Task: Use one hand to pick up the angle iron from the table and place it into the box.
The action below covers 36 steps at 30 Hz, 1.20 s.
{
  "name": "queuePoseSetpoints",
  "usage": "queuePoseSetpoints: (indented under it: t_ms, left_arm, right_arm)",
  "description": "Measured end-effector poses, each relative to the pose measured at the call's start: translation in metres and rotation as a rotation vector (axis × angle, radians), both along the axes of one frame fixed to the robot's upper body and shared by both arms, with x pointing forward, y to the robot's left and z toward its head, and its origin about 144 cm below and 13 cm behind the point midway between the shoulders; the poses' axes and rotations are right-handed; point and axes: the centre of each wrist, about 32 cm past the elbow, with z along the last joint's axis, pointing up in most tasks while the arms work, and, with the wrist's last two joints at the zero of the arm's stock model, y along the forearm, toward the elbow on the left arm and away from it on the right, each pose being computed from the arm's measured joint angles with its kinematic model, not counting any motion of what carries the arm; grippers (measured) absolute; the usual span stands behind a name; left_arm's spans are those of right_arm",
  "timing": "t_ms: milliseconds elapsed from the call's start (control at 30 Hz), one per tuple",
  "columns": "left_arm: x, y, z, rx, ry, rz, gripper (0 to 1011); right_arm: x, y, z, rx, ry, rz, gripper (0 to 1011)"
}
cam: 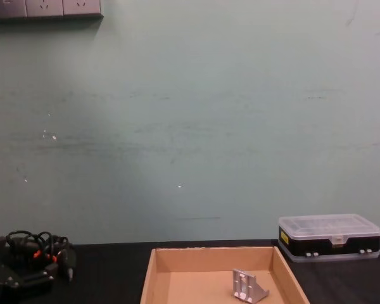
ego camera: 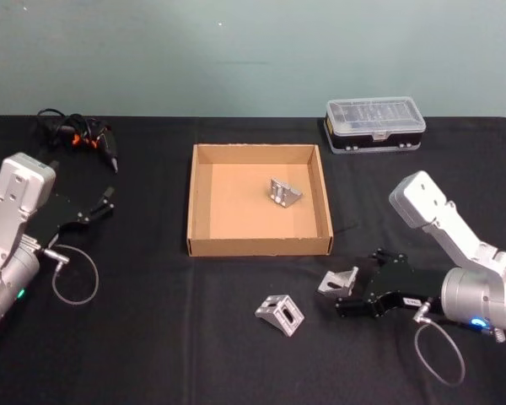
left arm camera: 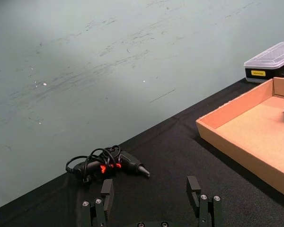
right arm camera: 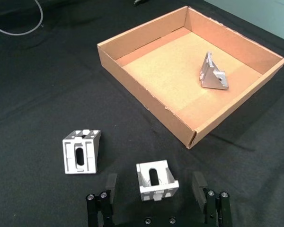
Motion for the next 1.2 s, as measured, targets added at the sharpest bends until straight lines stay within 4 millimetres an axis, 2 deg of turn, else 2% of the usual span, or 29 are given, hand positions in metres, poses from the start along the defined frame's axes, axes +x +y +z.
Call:
queuePoseSetpoints:
  t_ms: [367,533,667,767,800,867,900,1033,1200]
  left_arm:
    - [0.0000,0.0000,0.0000,0.000,0.000,0.000,1011]
    - [0.0000,0.0000,0.0000,0.000,0.000,0.000,1011]
    - [0.0000,0.0000,0.0000,0.000,0.000,0.000,1011]
    - [0.0000,0.0000,0.0000,0.000,0.000,0.000,1011]
    - [0.0000,0.0000,0.0000,0.000,0.000,0.000,1011]
    - [0.0000,0.0000,0.0000,0.000,0.000,0.000,1011]
    - [0.0000,0.0000,0.0000,0.000,0.000,0.000,1011]
    - [0.0000,0.0000,0.0000,0.000,0.000,0.000,1011]
    - [0.0000,0.0000,0.0000,0.000,0.000,0.000,1011]
  right_arm:
    - [0.0007,0.0005,-0.0003,0.002,0.003,0.001,997]
    - [0.0003,0.0003,-0.0002,0.001,0.003,0.001,899]
    - [0.0001,0.0002,0.0001,0.001,0.003,0.001,761]
    - [0.0001,0.0002,0.0002,0.001,0.002,0.001,707]
    - [0.0000,0.0002,0.0003,0.001,0.002,0.000,650]
    - [0.0000,0.0001,0.0003,0.001,0.002,0.000,606]
    - [0.0000,0.0001,0.0003,0.000,0.002,0.000,544]
    - [-0.0001,0.0000,0.0003,0.000,0.001,0.000,453]
    - [-0.0002,0.0000,0.0003,0.000,0.001,-0.001,450]
